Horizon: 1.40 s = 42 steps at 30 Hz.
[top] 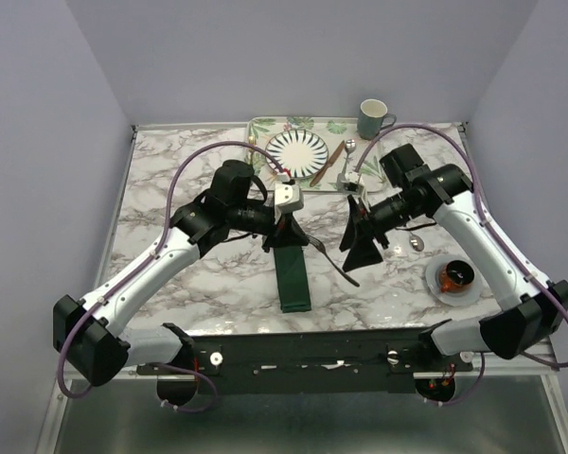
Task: Fold the napkin into a case and place the utensils inside
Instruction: Pass from the right arm to the left, then pass from the left arm to the right
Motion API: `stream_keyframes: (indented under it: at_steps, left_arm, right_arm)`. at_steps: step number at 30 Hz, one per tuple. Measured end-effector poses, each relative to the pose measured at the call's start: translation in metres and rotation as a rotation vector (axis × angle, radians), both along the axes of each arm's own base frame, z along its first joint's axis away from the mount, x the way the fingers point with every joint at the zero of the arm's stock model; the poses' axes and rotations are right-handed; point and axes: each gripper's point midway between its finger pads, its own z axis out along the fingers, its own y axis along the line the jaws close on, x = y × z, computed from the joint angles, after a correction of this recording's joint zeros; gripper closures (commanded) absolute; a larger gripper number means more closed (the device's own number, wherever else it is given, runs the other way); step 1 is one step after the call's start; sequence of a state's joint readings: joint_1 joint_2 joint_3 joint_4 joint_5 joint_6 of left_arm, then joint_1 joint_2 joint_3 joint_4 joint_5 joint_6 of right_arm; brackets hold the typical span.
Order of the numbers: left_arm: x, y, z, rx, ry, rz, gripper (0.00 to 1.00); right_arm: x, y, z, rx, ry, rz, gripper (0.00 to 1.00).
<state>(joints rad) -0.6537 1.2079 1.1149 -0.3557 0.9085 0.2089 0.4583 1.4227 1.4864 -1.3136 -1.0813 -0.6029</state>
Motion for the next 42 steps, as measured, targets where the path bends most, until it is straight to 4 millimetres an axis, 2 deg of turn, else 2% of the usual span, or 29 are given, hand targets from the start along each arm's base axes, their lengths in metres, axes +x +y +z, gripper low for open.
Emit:
stream_keyframes:
  at_steps: [5, 8, 11, 15, 17, 19, 20, 21, 22, 23, 24, 25, 28, 29, 31, 36, 39, 42]
  left_arm:
    - [0.004, 0.005, -0.023, 0.089, 0.133, 0.036, 1.00]
    - [0.006, 0.007, -0.032, 0.129, 0.202, 0.050, 1.00]
    - [0.013, 0.009, -0.036, 0.142, 0.251, 0.077, 1.00]
    - [0.021, 0.015, -0.039, 0.147, 0.302, 0.112, 1.00]
    - [0.024, 0.016, -0.041, 0.148, 0.326, 0.122, 1.00]
    - [0.025, 0.016, -0.042, 0.148, 0.350, 0.123, 1.00]
    - [0.025, 0.016, -0.042, 0.149, 0.359, 0.125, 1.00]
    - [0.026, 0.016, -0.042, 0.148, 0.368, 0.126, 1.00]
    - [0.026, 0.017, -0.042, 0.146, 0.375, 0.130, 1.00]
    - [0.028, 0.017, -0.041, 0.142, 0.381, 0.134, 1.00]
    - [0.029, 0.018, -0.041, 0.139, 0.387, 0.138, 0.95]
    - [0.030, 0.018, -0.040, 0.137, 0.394, 0.141, 0.80]
    - [0.038, 0.023, -0.036, 0.112, 0.430, 0.168, 0.51]
    - [0.042, 0.025, -0.035, 0.100, 0.439, 0.180, 0.46]
    - [0.063, 0.036, -0.028, 0.024, 0.497, 0.263, 0.36]
    - [0.108, 0.085, -0.029, -0.183, 0.617, 0.522, 0.35]
    - [0.118, 0.088, -0.019, -0.274, 0.640, 0.555, 0.35]
    - [0.123, 0.085, 0.002, -0.385, 0.654, 0.550, 0.38]
  right_arm:
    - [-0.005, -0.008, -0.013, -0.058, -0.069, -0.014, 0.28]
    - [-0.004, -0.005, -0.033, -0.116, -0.082, -0.009, 0.29]
    - [-0.003, -0.002, -0.051, -0.158, -0.095, -0.007, 0.35]
    - [-0.004, 0.003, -0.070, -0.204, -0.095, -0.013, 0.58]
    - [-0.003, 0.005, -0.075, -0.213, -0.096, -0.018, 0.62]
    - [0.002, 0.010, -0.079, -0.215, -0.100, -0.027, 0.72]
    - [0.004, 0.012, -0.080, -0.215, -0.100, -0.031, 0.78]
    - [0.008, 0.014, -0.082, -0.216, -0.096, -0.037, 0.91]
    - [0.010, 0.016, -0.084, -0.218, -0.092, -0.041, 0.99]
    - [0.012, 0.018, -0.087, -0.224, -0.085, -0.044, 0.99]
    - [0.013, 0.019, -0.089, -0.226, -0.078, -0.049, 0.99]
    - [0.015, 0.020, -0.090, -0.231, -0.070, -0.058, 0.99]
    - [0.021, 0.025, -0.090, -0.220, -0.070, -0.077, 0.99]
    - [0.023, 0.027, -0.089, -0.214, -0.071, -0.086, 0.99]
    - [0.026, 0.030, -0.088, -0.210, -0.051, -0.113, 0.99]
    - [0.045, 0.043, -0.076, -0.149, 0.036, -0.204, 0.99]
    - [0.058, 0.058, -0.064, -0.078, 0.105, -0.255, 0.99]
    - [0.064, 0.069, -0.051, -0.024, 0.167, -0.283, 0.99]
